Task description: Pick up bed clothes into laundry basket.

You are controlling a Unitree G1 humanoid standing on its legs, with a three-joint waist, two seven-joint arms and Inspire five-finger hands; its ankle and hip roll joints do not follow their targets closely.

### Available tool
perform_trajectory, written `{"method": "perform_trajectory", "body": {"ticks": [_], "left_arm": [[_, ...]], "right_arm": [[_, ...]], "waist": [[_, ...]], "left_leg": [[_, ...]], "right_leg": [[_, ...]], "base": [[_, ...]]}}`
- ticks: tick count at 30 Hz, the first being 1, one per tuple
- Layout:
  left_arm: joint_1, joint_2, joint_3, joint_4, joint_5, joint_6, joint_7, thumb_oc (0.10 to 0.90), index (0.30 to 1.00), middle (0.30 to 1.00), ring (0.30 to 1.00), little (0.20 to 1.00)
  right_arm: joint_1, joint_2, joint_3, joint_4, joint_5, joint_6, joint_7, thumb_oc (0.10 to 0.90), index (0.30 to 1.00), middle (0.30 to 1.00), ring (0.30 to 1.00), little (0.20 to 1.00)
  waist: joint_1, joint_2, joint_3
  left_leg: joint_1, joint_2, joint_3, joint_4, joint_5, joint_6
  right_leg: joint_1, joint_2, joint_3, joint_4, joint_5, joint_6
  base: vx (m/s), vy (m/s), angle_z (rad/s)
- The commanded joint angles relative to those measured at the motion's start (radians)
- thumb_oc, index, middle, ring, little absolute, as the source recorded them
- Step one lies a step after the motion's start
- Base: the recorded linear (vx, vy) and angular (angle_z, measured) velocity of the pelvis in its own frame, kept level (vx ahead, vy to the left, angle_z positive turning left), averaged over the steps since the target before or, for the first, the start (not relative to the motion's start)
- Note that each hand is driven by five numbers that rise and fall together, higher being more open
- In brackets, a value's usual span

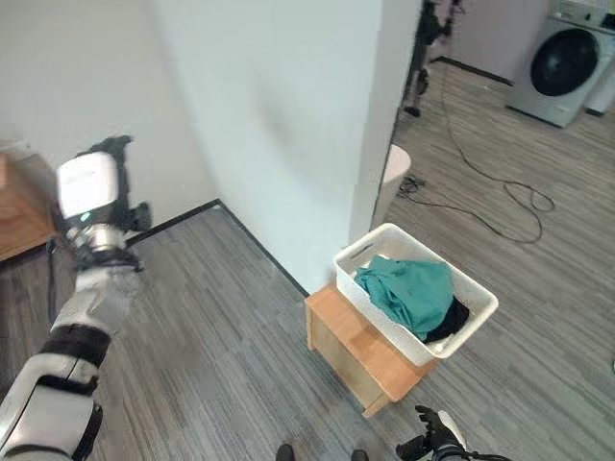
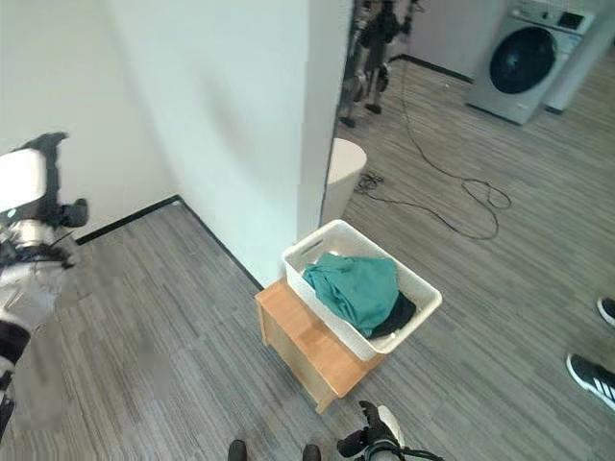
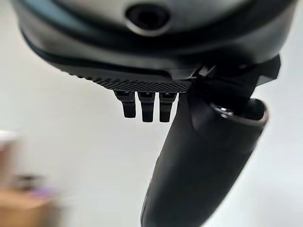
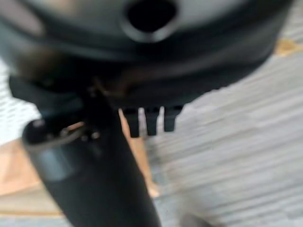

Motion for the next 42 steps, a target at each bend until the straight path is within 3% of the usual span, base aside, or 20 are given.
{"method": "perform_trajectory", "body": {"ticks": [1,4,5,6,9,10,12,14,15,16,17,18,20,22,26,29,32,37,38,42], "left_arm": [[0.072,-0.122,0.150,-0.041,-0.260,-0.113,0.046,0.800,0.900,0.900,0.900,0.900],[0.164,-0.243,0.133,-0.026,-0.332,-0.141,-0.008,0.800,0.900,0.900,0.900,0.900],[0.209,-0.282,0.122,-0.024,-0.351,-0.146,-0.036,0.800,0.900,0.900,0.900,0.900],[0.293,-0.379,0.107,0.053,-0.430,-0.155,-0.102,0.800,0.900,0.900,0.900,0.900],[0.314,-0.421,0.082,0.161,-0.449,-0.145,-0.143,0.800,0.900,0.900,0.900,0.900],[0.316,-0.446,0.056,0.205,-0.462,-0.136,-0.147,0.800,0.900,0.900,0.900,0.900],[0.308,-0.493,0.018,0.218,-0.493,-0.144,-0.160,0.800,0.900,0.900,0.900,0.900],[0.339,-0.504,0.039,0.147,-0.525,-0.164,-0.155,0.800,0.900,0.900,0.900,0.900],[0.339,-0.504,0.039,0.147,-0.525,-0.164,-0.155,0.800,0.900,0.900,0.900,0.900],[0.333,-0.491,0.039,0.135,-0.520,-0.166,-0.166,0.800,0.900,0.900,0.900,0.900],[0.333,-0.491,0.039,0.135,-0.520,-0.166,-0.166,0.800,0.900,0.900,0.900,0.900],[0.313,-0.475,0.009,0.075,-0.506,-0.164,-0.161,0.800,0.900,0.900,0.900,0.900],[0.292,-0.464,-0.009,0.044,-0.505,-0.167,-0.170,0.800,0.900,0.900,0.900,0.900],[0.271,-0.446,0.003,-0.015,-0.529,-0.185,-0.184,0.800,0.900,0.900,0.900,0.900],[0.285,-0.418,0.048,-0.204,-0.582,-0.234,-0.209,0.800,0.900,0.900,0.900,0.900],[0.320,-0.417,0.092,-0.274,-0.626,-0.257,-0.204,0.800,0.900,0.900,0.900,0.900],[0.392,-0.423,0.149,-0.330,-0.680,-0.255,-0.231,0.800,0.900,0.900,0.900,0.900],[0.460,-0.412,0.164,-0.375,-0.674,-0.250,-0.298,0.800,0.900,0.900,0.900,0.900],[0.475,-0.417,0.164,-0.378,-0.676,-0.244,-0.293,0.800,0.900,0.900,0.900,0.900],[0.500,-0.429,0.153,-0.394,-0.648,-0.223,-0.330,0.800,0.900,0.900,0.900,0.900]], "right_arm": [[-0.030,-0.018,-0.006,-0.061,-0.026,-0.001,-0.008,0.800,0.900,0.900,0.900,0.900],[-0.033,-0.054,-0.002,-0.156,-0.045,0.005,0.014,0.800,0.900,0.900,0.900,0.900],[-0.041,-0.059,0.000,-0.186,-0.044,0.006,0.019,0.800,0.900,0.900,0.900,0.900],[-0.073,-0.071,-0.015,-0.250,-0.028,0.004,0.028,0.800,0.900,0.900,0.900,0.900],[-0.094,-0.079,-0.034,-0.297,-0.023,0.009,0.036,0.800,0.900,0.900,0.900,0.900],[-0.135,-0.081,-0.030,-0.329,-0.019,0.010,0.032,0.800,0.900,0.900,0.900,0.900],[-0.137,-0.033,-0.047,-0.229,0.002,0.012,0.045,0.800,0.900,0.900,0.900,0.900],[-0.100,-0.085,-0.056,-0.426,-0.053,0.007,0.032,0.800,0.900,0.900,0.900,0.900],[-0.100,-0.086,-0.056,-0.426,-0.053,0.007,0.032,0.800,0.900,0.900,0.900,0.900],[-0.072,-0.117,-0.080,-0.518,-0.043,-0.005,0.019,0.800,0.900,0.900,0.900,0.900],[-0.072,-0.118,-0.080,-0.518,-0.043,-0.005,0.019,0.800,0.900,0.900,0.900,0.900],[-0.063,-0.137,-0.110,-0.535,-0.020,-0.014,-0.006,0.800,0.900,0.900,0.900,0.900],[-0.063,-0.156,-0.132,-0.554,0.013,-0.025,-0.017,0.800,0.900,0.900,0.900,0.900],[-0.081,-0.185,-0.146,-0.571,0.038,-0.043,-0.022,0.800,0.900,0.900,0.900,0.900],[-0.093,-0.244,-0.226,-0.699,0.101,-0.069,-0.003,0.800,0.900,0.900,0.900,0.900],[-0.088,-0.258,-0.264,-0.762,0.134,-0.085,0.003,0.800,0.900,0.900,0.900,0.900],[-0.057,-0.247,-0.299,-0.837,0.125,-0.089,-0.013,0.800,0.900,0.900,0.900,0.900],[-0.007,-0.193,-0.370,-0.974,0.151,-0.108,0.015,0.800,0.900,0.900,0.900,0.900],[-0.003,-0.182,-0.374,-0.979,0.153,-0.110,0.015,0.800,0.900,0.900,0.900,0.900],[0.042,-0.151,-0.394,-1.012,0.168,-0.117,0.043,0.800,0.900,0.900,0.900,0.900]], "waist": [[0.050,0.008,0.016],[-0.007,-0.014,0.036],[-0.015,-0.022,0.031],[0.000,-0.026,0.017],[0.001,-0.026,0.007],[0.001,-0.037,0.027],[-0.026,-0.023,0.055],[-0.056,-0.018,0.073],[-0.056,-0.017,0.072],[-0.080,-0.025,0.084],[-0.080,-0.025,0.083],[-0.104,-0.040,0.090],[-0.124,-0.059,0.090],[-0.113,-0.075,0.091],[-0.083,-0.074,0.087],[-0.072,-0.073,0.092],[-0.092,-0.091,0.115],[-0.107,-0.119,0.104],[-0.114,-0.110,0.094],[-0.124,-0.074,0.067]], "left_leg": [[-0.098,0.053,0.102,0.033,-0.004,-0.051],[-0.087,0.222,0.493,0.168,-0.055,-0.054],[-0.077,0.254,0.530,0.222,-0.083,-0.069],[-0.092,0.256,0.520,0.235,-0.075,-0.071],[-0.077,0.200,0.481,0.163,-0.087,-0.045],[-0.061,0.140,0.439,0.137,-0.115,-0.005],[-0.054,0.108,0.401,0.100,-0.094,0.025],[-0.054,0.093,0.314,0.037,-0.059,0.020],[-0.055,0.094,0.314,0.037,-0.059,0.020],[-0.072,0.067,0.222,0.017,-0.042,0.014],[-0.073,0.067,0.222,0.017,-0.042,0.014],[-0.096,0.027,0.092,0.006,-0.032,0.012],[-0.125,-0.013,-0.027,0.006,-0.030,0.015],[-0.157,-0.028,-0.113,0.006,-0.021,-0.004],[-0.236,-0.015,-0.132,0.006,0.042,-0.048],[-0.282,0.005,-0.042,0.008,0.037,-0.058],[-0.244,0.123,0.336,0.089,-0.024,-0.017],[-0.206,0.157,0.302,0.373,-0.136,-0.025],[-0.175,0.192,0.330,0.354,-0.128,-0.033],[-0.066,0.159,0.304,0.144,-0.088,-0.052]], "right_leg": [[-0.008,-0.076,-0.057,0.018,-0.112,0.058],[-0.021,-0.147,-0.189,0.058,-0.105,0.064],[-0.003,-0.158,-0.207,0.064,-0.122,0.061],[0.030,-0.171,-0.263,0.089,-0.139,0.052],[0.019,-0.212,-0.318,0.201,-0.161,0.059],[-0.046,-0.271,-0.308,0.388,-0.142,0.068],[-0.134,-0.242,-0.196,0.491,-0.102,0.072],[-0.207,-0.118,0.016,0.520,-0.166,0.079],[-0.208,-0.118,0.016,0.519,-0.165,0.078],[-0.221,-0.031,0.193,0.489,-0.203,0.068],[-0.221,-0.030,0.193,0.488,-0.202,0.068],[-0.224,0.069,0.423,0.484,-0.229,0.047],[-0.201,0.167,0.643,0.470,-0.231,0.029],[-0.167,0.211,0.739,0.414,-0.226,0.013],[-0.091,0.140,0.665,0.225,-0.204,-0.024],[-0.064,0.108,0.585,0.132,-0.171,-0.022],[-0.072,0.030,0.409,0.106,-0.152,0.001],[-0.089,-0.058,0.247,0.092,-0.097,0.004],[-0.095,-0.066,0.206,0.087,-0.101,0.007],[-0.085,-0.062,0.121,0.096,-0.109,0.028]], "base": [[-0.29,0.191,0.22],[-0.24,0.126,1.26],[0.08,0.149,1.96],[0.14,0.106,1.59],[0.16,0.213,1.54],[0.11,0.183,1.38],[-0.02,0.182,1.39],[-0.07,0.034,1.77],[-0.02,-0.088,1.82],[-0.01,-0.074,2.03],[0.01,-0.230,3.02],[0.00,-0.226,2.38],[-0.01,-0.323,2.57],[-0.07,-0.335,3.32],[-0.22,-0.323,1.21],[-0.19,-0.224,1.01],[-0.33,-0.100,1.48],[-0.26,-0.086,0.93],[-0.12,-0.016,1.44],[-0.01,0.104,0.96]]}}
